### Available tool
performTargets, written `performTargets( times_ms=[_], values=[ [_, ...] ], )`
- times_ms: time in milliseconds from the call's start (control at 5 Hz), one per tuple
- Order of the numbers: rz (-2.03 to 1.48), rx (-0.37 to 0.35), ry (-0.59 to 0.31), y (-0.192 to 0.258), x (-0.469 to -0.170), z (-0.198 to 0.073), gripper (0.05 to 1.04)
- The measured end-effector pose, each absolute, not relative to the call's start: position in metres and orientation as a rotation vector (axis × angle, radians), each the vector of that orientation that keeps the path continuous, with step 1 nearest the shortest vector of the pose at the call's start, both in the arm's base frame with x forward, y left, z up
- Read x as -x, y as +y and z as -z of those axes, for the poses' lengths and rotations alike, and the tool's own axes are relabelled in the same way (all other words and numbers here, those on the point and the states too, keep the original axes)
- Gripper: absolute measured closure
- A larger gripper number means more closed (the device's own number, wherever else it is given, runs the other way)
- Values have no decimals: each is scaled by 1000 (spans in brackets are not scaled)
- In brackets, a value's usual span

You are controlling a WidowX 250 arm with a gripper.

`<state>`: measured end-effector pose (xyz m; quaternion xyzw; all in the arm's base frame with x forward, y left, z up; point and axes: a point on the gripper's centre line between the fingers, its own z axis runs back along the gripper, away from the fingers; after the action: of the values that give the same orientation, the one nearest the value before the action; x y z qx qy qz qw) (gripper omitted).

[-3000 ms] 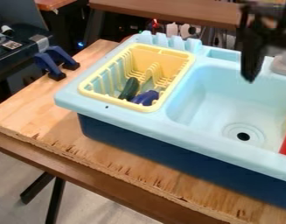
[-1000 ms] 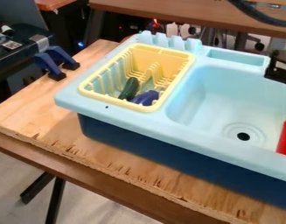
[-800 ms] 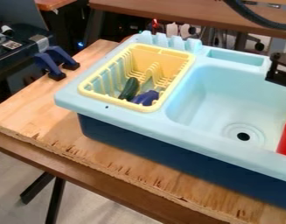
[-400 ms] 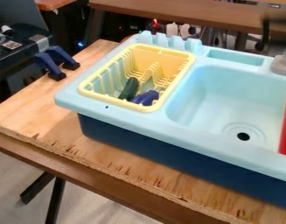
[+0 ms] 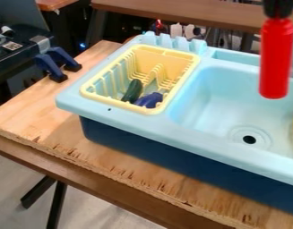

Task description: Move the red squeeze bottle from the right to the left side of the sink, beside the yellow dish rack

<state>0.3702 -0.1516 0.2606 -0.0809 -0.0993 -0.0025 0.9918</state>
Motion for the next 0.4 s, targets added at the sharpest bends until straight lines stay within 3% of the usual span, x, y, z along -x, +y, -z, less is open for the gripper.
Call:
performTargets(
  times_ms=[200, 400],
  values=[
    [-36, 140, -141, -131, -386, -245, 977],
    [20, 56, -126, -121, -388, -237, 976]
  ],
)
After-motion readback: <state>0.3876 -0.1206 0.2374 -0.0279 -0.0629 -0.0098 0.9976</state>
